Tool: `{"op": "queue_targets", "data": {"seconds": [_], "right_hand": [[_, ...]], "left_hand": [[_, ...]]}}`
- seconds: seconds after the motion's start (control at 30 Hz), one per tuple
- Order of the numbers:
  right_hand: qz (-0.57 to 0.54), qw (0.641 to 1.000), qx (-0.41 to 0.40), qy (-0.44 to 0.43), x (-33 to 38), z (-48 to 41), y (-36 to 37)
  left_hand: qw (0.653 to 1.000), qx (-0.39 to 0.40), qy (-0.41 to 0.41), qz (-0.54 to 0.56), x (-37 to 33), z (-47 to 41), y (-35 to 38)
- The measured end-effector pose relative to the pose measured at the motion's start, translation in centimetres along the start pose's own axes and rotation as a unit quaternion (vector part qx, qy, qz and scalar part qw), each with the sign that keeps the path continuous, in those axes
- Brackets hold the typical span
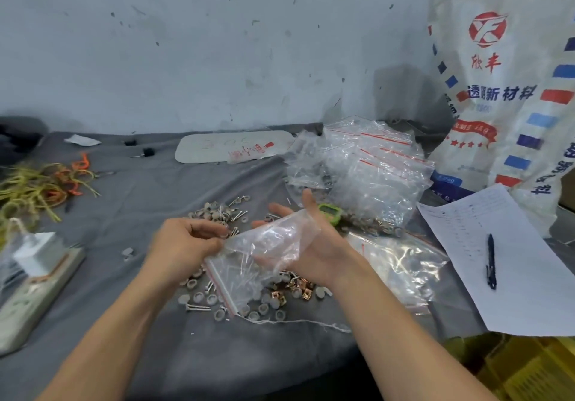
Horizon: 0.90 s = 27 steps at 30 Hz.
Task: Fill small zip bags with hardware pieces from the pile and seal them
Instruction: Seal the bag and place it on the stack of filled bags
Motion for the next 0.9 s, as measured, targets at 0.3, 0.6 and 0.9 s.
{"op": "queue_targets", "data": {"seconds": [0.3,0.6,0.9], "right_hand": [[0.384,0.877,-0.283,-0.05,3.7,-2.0,-6.5],[0.776,0.505,-0.377,0.017,11.6,2.3,-20.8],[0.739,0.519,-0.421,-0.085,10.4,5.6,-21.9]], "left_hand": [[0.994,-0.001,-0.025,0.102,2.5,-1.1,-0.2],[0.999,-0.02,-0.024,0.038,3.6,-2.1,-0.8],[0.999,-0.026,-0.006,0.02,3.4,-1.7,-0.2]]}}
Point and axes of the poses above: each hand's wrist, its own z-axis away from the middle knuckle, its own y-axis out of the palm, x = y × z, the point moved 8 cm from there along -z, towards the middle knuckle, and after that the axes turned 14 degrees about z, right-handed, at the moved point
